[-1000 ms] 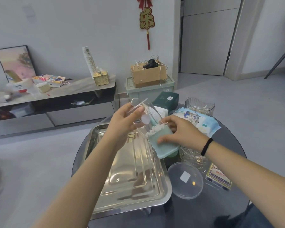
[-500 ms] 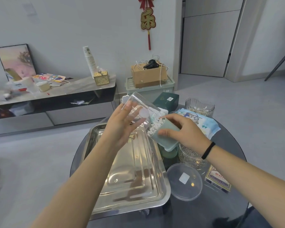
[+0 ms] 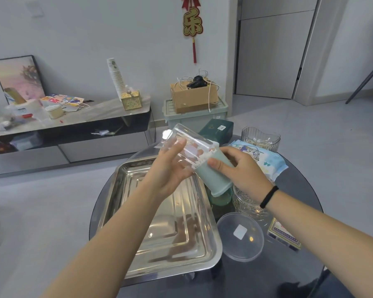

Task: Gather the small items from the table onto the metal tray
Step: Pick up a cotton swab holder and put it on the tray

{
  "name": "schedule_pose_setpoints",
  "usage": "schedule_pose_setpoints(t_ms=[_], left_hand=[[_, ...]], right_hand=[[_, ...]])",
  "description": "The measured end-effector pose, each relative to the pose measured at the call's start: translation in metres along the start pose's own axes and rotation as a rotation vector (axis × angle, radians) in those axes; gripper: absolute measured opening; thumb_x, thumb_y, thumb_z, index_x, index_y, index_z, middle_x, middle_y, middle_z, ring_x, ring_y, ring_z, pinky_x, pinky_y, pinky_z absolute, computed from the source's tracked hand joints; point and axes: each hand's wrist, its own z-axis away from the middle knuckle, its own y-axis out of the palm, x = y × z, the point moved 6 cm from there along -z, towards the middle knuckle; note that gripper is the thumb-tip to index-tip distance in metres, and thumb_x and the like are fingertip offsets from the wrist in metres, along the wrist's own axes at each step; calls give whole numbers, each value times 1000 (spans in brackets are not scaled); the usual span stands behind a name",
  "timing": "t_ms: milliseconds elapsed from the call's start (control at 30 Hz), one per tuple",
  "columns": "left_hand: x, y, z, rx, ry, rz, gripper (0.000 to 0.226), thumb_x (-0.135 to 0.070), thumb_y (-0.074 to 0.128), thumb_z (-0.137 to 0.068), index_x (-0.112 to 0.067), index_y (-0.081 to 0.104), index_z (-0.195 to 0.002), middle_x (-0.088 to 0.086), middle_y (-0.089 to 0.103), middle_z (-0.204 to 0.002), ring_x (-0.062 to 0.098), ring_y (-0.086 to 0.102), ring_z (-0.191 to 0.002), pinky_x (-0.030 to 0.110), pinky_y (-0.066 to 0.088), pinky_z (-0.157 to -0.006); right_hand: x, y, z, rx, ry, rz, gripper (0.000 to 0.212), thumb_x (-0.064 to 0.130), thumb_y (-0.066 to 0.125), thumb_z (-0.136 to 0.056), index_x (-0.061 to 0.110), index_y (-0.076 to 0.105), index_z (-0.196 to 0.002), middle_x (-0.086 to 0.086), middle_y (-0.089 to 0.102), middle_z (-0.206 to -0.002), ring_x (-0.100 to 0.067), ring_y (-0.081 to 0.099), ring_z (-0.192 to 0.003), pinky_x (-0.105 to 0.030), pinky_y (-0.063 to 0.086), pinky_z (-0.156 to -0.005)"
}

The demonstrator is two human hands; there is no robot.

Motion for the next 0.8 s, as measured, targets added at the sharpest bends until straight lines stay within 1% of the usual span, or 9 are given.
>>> schedule_pose_setpoints(t_ms=[133,300,400,467,533,600,667,733,800], left_hand=[[6,5,1,36,-40,-165,52,-19,64,-80,-7,51,-128,19,56,-132,33,59,-114,46,49,-97],[16,6,2,48,-144,-228,38,-23,63,-83,-11,56,-119,18,60,-128,34,58,-117,43,52,-94],[24,11,4,53,-193,-215,35,-24,60,-87,-11,57,-120,18,60,-127,33,58,-117,49,55,-86],[29,15,4,65,-216,-183,37,-25,61,-86,-12,56,-121,15,61,-122,31,59,-115,54,56,-80],[31,16,6,74,-254,-156,40,-28,65,-80,-15,56,-117,12,60,-117,31,60,-110,57,55,-76],[31,11,8,72,-323,-141,48,-31,65,-76,-15,54,-120,12,60,-115,34,61,-106,62,53,-76],[28,4,11,66,-351,-89,55,-29,66,-77,-12,50,-127,15,58,-119,36,60,-109,57,55,-79],[20,-10,11,-3,-304,-117,60,-24,69,-75,-11,49,-130,13,57,-117,29,60,-105,43,59,-73],[12,-25,12,-62,-257,-172,52,-19,68,-78,-11,52,-127,9,59,-108,23,61,-95,34,58,-66]], right_hand=[[1,-1,-1,1,8,39,51,61,61,-59,32,61,-100,10,66,-96,-5,62,-84,-11,50,-60],[-2,-3,-3,-21,53,88,68,66,61,-54,30,57,-112,7,67,-95,-5,63,-85,-20,50,-64],[-7,-1,-3,-115,100,22,65,69,54,-60,24,58,-107,-2,68,-92,-15,65,-84,-26,50,-65],[-10,2,-5,-189,160,-2,65,74,41,-65,21,58,-100,2,64,-91,-15,61,-85,-26,46,-65],[-10,7,-11,-229,206,-67,69,75,28,-73,19,58,-100,3,62,-94,-15,59,-92,-29,46,-74],[-5,14,-19,-247,240,-266,61,64,24,-86,18,58,-107,-1,59,-103,-16,55,-102,-35,44,-92],[2,24,-25,-185,231,-382,52,53,22,-94,19,59,-105,-2,57,-103,-15,53,-102,-34,43,-97],[6,40,-25,-33,186,-300,44,45,22,-97,25,62,-98,2,60,-99,-10,56,-93,-26,46,-88],[5,55,-22,91,146,-200,34,37,27,-99,26,59,-106,7,61,-101,-1,56,-88,-11,48,-76]])
